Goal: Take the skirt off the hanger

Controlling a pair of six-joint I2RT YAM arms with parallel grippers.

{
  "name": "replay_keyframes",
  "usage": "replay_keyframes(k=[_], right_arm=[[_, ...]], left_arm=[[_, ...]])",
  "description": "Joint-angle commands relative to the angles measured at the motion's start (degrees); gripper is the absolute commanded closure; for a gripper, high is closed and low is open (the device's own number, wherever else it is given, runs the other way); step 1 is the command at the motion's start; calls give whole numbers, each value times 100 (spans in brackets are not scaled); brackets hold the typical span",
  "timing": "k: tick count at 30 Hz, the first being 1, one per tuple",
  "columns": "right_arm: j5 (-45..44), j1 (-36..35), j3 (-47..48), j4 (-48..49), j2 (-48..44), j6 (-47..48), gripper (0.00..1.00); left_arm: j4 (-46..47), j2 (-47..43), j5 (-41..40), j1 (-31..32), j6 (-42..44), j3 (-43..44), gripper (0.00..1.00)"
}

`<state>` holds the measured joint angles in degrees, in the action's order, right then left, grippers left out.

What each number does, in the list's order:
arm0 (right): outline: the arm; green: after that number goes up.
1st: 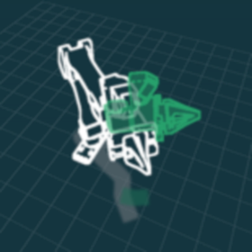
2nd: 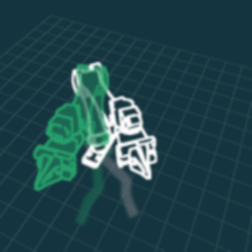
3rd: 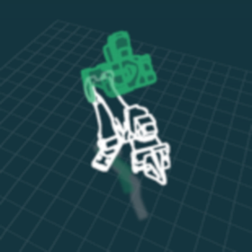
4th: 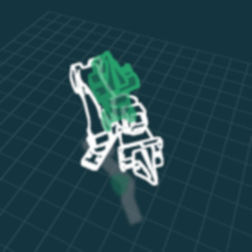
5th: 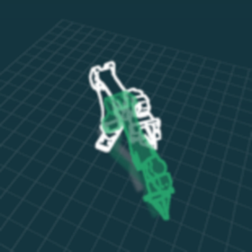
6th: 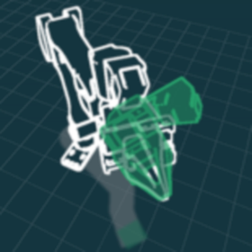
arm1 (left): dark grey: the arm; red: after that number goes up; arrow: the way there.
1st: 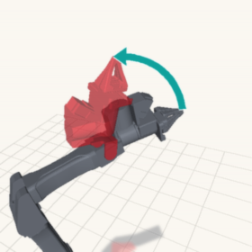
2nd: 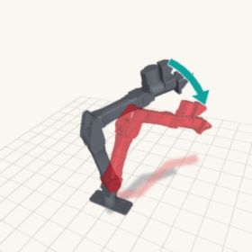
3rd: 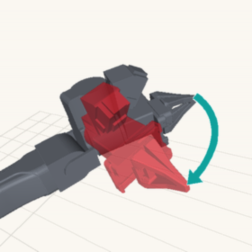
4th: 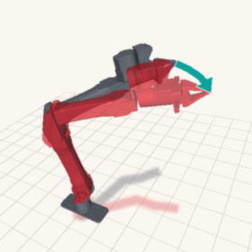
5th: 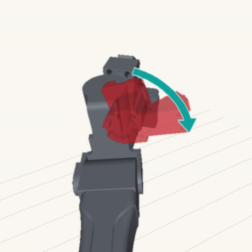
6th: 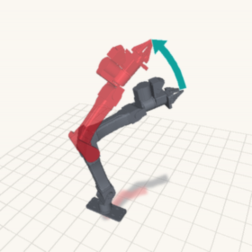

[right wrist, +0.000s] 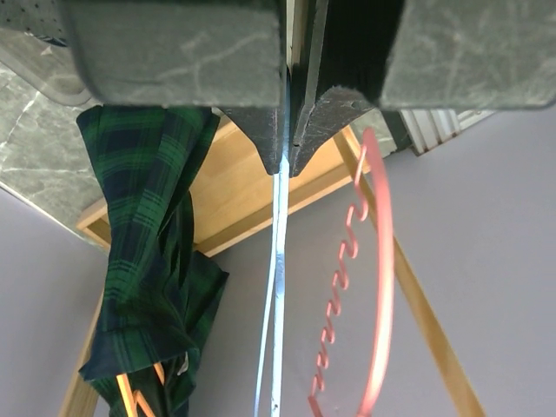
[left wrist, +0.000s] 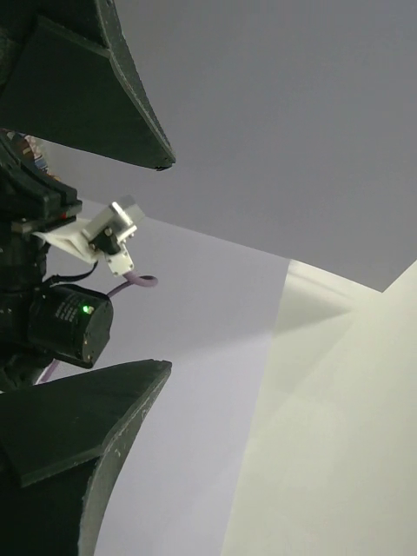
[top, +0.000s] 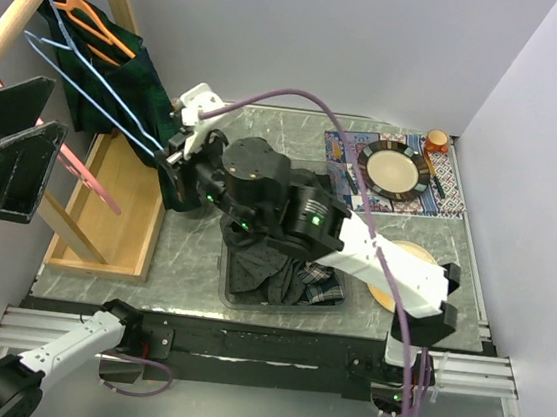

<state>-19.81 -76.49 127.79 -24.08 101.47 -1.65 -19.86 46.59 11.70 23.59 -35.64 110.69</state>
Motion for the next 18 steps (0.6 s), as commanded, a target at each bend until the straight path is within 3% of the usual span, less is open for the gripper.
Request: replay_keyframes(k=[1,11,18], right_arm=[[126,134,301,304,118,112,100],[373,152,544,1134,978,595,100],[-374,143,765,1212,1481,754,100]], left_arm=[[201,-18,-63,14,-128,-127,3],[192,-88,-177,14,-154,-276,3],[184,-54,16,5,-233,-356,3]])
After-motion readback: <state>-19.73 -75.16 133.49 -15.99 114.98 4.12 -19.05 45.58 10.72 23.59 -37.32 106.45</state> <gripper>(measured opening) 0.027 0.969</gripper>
